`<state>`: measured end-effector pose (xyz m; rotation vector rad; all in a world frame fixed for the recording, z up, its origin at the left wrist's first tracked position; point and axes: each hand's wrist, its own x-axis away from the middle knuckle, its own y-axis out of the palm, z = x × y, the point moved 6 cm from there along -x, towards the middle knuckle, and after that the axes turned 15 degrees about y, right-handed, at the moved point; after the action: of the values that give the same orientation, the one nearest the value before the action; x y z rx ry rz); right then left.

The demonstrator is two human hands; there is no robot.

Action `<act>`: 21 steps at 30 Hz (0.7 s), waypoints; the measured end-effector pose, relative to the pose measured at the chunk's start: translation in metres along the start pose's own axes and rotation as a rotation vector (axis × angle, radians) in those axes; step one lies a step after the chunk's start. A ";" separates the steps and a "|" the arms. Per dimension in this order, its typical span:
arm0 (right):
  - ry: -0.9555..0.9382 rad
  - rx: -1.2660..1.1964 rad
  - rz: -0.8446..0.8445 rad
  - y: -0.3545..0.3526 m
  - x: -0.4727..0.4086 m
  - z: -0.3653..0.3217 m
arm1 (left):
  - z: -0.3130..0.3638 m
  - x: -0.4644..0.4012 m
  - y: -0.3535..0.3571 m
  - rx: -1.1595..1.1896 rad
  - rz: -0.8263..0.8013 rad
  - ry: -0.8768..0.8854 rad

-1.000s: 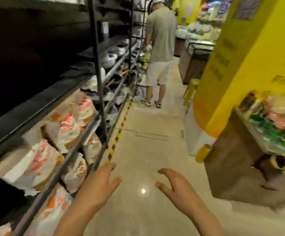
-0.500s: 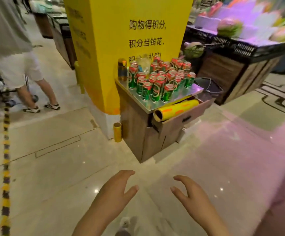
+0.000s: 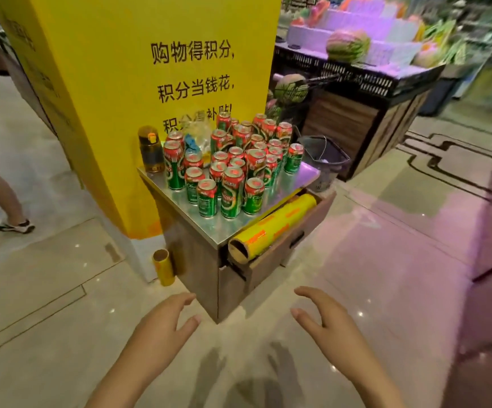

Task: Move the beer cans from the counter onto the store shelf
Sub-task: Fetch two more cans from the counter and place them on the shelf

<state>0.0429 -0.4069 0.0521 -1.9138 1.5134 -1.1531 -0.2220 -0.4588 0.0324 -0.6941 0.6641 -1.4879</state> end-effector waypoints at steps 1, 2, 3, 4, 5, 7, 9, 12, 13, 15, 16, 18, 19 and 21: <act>0.026 -0.012 0.002 -0.006 -0.011 0.009 | 0.003 -0.018 0.001 0.008 -0.001 0.016; 0.053 -0.026 0.003 -0.012 -0.021 0.017 | 0.008 -0.032 0.002 0.018 0.002 0.037; 0.083 -0.043 0.003 -0.018 -0.033 0.026 | 0.014 -0.048 0.004 0.034 0.005 0.057; 0.112 -0.057 0.003 -0.024 -0.049 0.035 | 0.020 -0.065 0.008 0.054 0.003 0.077; 0.132 -0.061 0.008 -0.031 -0.064 0.042 | 0.027 -0.080 0.012 0.077 0.004 0.097; 0.141 -0.058 0.012 -0.046 -0.099 0.054 | 0.040 -0.110 0.020 0.135 0.007 0.114; 0.131 -0.060 0.004 -0.063 -0.137 0.061 | 0.049 -0.138 0.028 0.168 0.024 0.120; 0.082 -0.044 -0.035 -0.088 -0.196 0.057 | 0.054 -0.178 0.038 0.194 0.080 0.069; 0.057 -0.033 -0.054 -0.094 -0.215 0.052 | 0.055 -0.189 0.041 0.203 0.102 0.037; -0.014 -0.004 -0.102 -0.104 -0.250 0.037 | 0.056 -0.209 0.046 0.211 0.142 -0.017; -0.061 0.008 -0.126 -0.108 -0.266 0.028 | 0.057 -0.217 0.047 0.213 0.169 -0.042; -0.136 0.031 -0.171 -0.110 -0.296 0.011 | 0.056 -0.228 0.049 0.236 0.246 -0.098; -0.167 0.044 -0.201 -0.108 -0.310 0.003 | 0.055 -0.231 0.051 0.255 0.287 -0.131; -0.213 0.052 -0.248 -0.103 -0.336 -0.012 | 0.051 -0.232 0.053 0.294 0.352 -0.205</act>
<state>0.0744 -0.0583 0.0238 -2.1567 1.1493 -1.0367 -0.1457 -0.2280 0.0187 -0.4664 0.3758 -1.1396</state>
